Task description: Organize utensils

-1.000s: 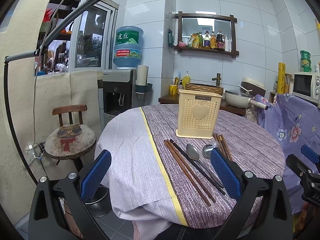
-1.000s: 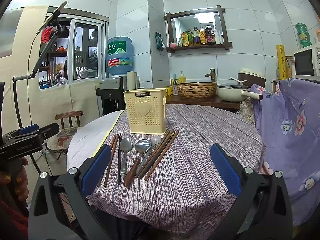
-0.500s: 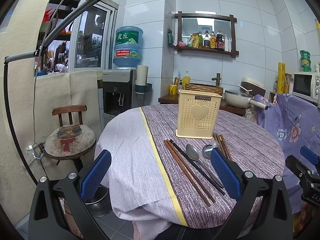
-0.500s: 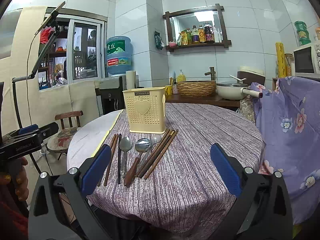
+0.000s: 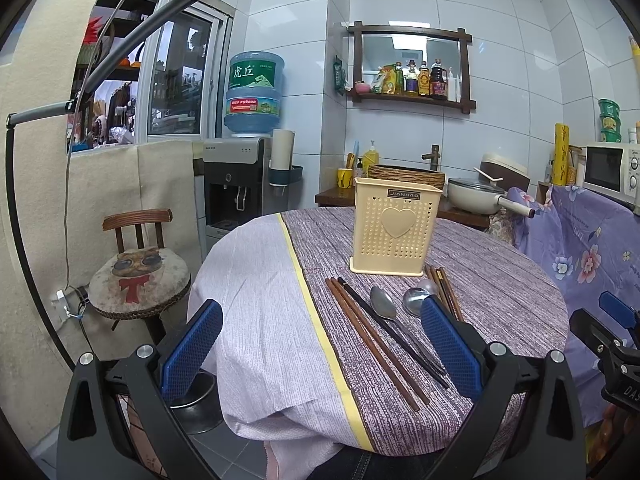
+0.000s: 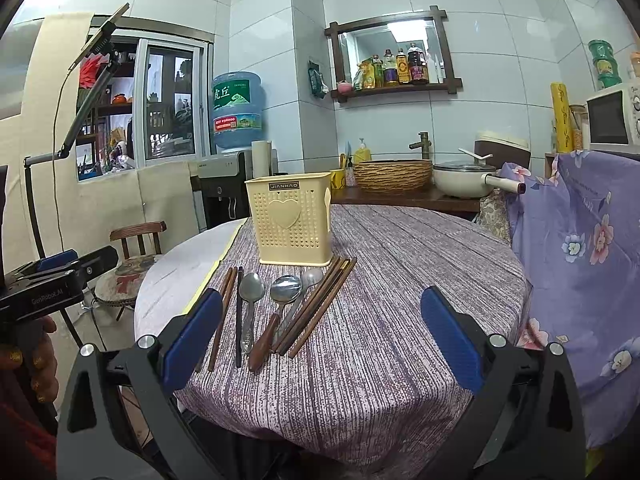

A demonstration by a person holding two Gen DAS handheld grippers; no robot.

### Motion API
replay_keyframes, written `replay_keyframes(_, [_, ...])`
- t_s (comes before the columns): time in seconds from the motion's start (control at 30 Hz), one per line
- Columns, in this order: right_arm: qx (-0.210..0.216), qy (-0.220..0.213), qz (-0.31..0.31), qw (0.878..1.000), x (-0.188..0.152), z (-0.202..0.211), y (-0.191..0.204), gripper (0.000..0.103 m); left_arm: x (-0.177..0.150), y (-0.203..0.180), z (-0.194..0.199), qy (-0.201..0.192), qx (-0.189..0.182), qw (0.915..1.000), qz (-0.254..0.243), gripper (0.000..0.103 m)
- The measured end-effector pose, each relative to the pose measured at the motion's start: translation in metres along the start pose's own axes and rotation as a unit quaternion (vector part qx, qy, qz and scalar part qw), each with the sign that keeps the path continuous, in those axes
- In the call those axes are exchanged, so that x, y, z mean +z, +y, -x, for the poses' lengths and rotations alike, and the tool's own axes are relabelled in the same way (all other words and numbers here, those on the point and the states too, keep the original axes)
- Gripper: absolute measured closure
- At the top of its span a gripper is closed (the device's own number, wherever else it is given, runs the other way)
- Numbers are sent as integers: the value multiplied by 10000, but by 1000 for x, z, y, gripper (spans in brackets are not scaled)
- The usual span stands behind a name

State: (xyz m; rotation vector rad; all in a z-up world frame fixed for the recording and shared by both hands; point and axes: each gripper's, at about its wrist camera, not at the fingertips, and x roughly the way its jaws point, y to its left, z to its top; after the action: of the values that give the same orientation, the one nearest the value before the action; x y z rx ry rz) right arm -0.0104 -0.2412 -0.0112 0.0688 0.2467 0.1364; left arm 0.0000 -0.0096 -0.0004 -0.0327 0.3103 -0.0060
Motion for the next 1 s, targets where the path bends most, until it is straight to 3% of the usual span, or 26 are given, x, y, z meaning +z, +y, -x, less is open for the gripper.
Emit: replay_keyframes(1.0, [-5, 73, -76, 9999, -5, -3, -3, 5, -4, -6, -1, 25, -10, 10000, -17, 5])
